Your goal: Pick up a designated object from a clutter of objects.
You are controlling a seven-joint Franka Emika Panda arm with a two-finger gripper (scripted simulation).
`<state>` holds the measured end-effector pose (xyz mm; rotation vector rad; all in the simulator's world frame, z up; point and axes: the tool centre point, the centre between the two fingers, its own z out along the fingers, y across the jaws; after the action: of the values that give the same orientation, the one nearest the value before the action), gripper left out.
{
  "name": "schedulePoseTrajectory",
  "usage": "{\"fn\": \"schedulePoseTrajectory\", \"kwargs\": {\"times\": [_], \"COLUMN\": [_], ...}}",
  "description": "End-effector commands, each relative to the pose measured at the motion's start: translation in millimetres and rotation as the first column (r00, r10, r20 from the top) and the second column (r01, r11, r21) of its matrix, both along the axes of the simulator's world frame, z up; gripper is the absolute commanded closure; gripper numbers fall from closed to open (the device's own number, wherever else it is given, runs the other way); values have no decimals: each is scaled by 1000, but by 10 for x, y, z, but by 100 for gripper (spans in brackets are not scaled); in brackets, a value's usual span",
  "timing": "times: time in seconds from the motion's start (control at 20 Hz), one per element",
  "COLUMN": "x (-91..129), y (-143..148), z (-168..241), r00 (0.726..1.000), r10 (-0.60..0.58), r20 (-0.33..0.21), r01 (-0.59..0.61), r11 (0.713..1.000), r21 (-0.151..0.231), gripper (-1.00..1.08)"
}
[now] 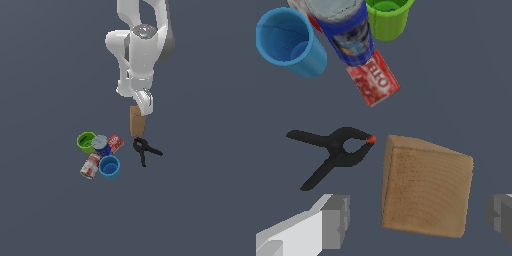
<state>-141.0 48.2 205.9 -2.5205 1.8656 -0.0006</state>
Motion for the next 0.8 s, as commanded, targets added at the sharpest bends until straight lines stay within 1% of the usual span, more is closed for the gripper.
{"fn": "schedulePoseTrajectory", "kwargs": {"times": [0.0,0.35,0.75], "x": [-59,-159,-177], "y": [10,23,25], "z": [-43,-116,-136], "r00": [999,993,992], "r10": [-44,-117,-129], "r20": [-1,-3,-4], "r01": [44,117,129], "r11": [999,993,992], "r21": [-1,-4,-4], "gripper": [-92,-92,-92]}}
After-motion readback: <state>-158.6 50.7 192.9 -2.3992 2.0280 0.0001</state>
